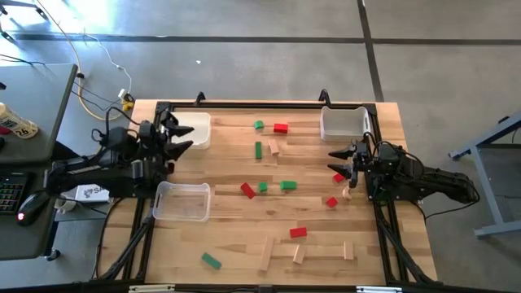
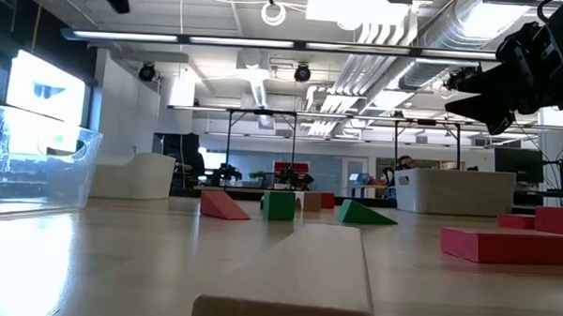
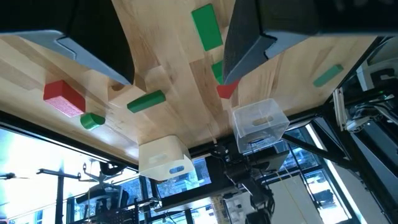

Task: Sort & place blocks by color
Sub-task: Put the red rectangle into the left white bin

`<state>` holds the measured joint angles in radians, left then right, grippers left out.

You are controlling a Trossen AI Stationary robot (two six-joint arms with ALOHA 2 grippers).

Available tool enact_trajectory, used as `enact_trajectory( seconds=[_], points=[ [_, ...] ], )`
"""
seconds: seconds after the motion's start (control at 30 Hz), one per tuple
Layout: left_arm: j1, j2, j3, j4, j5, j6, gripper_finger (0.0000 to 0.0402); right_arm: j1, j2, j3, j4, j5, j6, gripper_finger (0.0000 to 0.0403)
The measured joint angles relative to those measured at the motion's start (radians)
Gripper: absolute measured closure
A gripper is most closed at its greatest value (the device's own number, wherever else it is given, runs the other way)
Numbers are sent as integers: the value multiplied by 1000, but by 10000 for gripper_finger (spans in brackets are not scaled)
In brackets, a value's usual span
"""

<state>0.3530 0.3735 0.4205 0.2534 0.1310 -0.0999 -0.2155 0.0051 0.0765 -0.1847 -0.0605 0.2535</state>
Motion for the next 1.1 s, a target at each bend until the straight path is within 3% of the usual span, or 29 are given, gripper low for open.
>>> enact_trajectory(
  seconds=[0.37, 0.77, 1.1],
  points=[
    [0, 312, 179, -297, 138, 235, 202, 0, 0, 0, 0, 0, 0, 169],
    [-1, 554, 209, -356, 193, 396, 202, 0, 0, 0, 0, 0, 0, 169],
    [0, 773, 422, -614, 224, 579, 202, 0, 0, 0, 0, 0, 0, 169]
  ],
)
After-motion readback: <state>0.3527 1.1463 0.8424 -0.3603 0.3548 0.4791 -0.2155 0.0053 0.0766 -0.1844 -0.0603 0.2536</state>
